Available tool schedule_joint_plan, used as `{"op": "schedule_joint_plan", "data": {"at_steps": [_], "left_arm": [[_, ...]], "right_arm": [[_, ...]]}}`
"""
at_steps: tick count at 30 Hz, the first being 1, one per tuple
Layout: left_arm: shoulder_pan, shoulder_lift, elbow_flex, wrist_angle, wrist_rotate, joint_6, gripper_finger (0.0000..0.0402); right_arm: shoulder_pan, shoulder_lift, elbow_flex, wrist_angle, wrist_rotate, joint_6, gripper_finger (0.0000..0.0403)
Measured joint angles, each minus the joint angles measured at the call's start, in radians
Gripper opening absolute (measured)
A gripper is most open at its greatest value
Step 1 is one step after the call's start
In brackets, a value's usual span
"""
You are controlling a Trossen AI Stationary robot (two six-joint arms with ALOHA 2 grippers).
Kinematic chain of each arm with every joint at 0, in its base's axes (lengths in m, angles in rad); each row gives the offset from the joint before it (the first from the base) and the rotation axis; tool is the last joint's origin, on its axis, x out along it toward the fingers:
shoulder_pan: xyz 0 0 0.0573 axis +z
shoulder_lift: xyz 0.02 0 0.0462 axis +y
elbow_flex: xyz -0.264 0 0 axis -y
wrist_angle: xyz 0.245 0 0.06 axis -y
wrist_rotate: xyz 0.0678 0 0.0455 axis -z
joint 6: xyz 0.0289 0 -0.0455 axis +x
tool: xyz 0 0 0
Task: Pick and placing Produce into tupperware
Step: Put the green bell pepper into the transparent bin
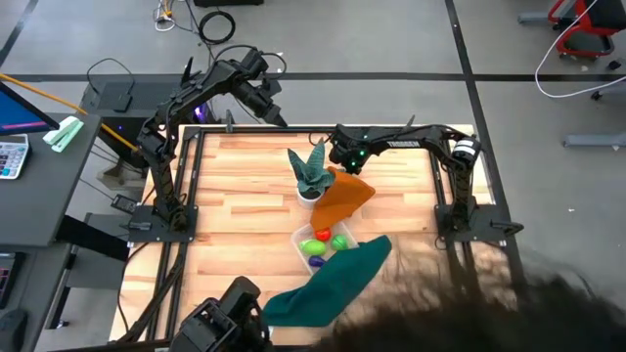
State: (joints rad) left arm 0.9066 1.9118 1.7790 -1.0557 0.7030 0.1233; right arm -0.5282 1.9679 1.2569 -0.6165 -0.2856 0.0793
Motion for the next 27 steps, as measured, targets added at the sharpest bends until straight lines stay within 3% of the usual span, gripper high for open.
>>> {"op": "schedule_joint_plan", "data": {"at_steps": [4, 16, 21, 27], "left_arm": [[0.0, 0.0, 0.0, -0.006, -0.024, 0.026, 0.0184], [0.0, 0.0, 0.0, -0.019, -0.056, 0.049, 0.0177], [0.0, -0.001, 0.0, -0.019, -0.06, 0.064, 0.0177], [0.0, -0.001, 0.0, -0.022, -0.073, 0.073, 0.0175]], "right_arm": [[0.002, -0.016, -0.004, 0.01, 0.012, -0.005, 0.0317], [-0.006, -0.031, -0.006, 0.01, 0.037, 0.026, 0.017], [-0.03, -0.082, -0.008, 0.002, 0.017, 0.028, 0.0151], [-0.068, -0.181, -0.007, -0.046, 0.029, 0.033, 0.016]]}}
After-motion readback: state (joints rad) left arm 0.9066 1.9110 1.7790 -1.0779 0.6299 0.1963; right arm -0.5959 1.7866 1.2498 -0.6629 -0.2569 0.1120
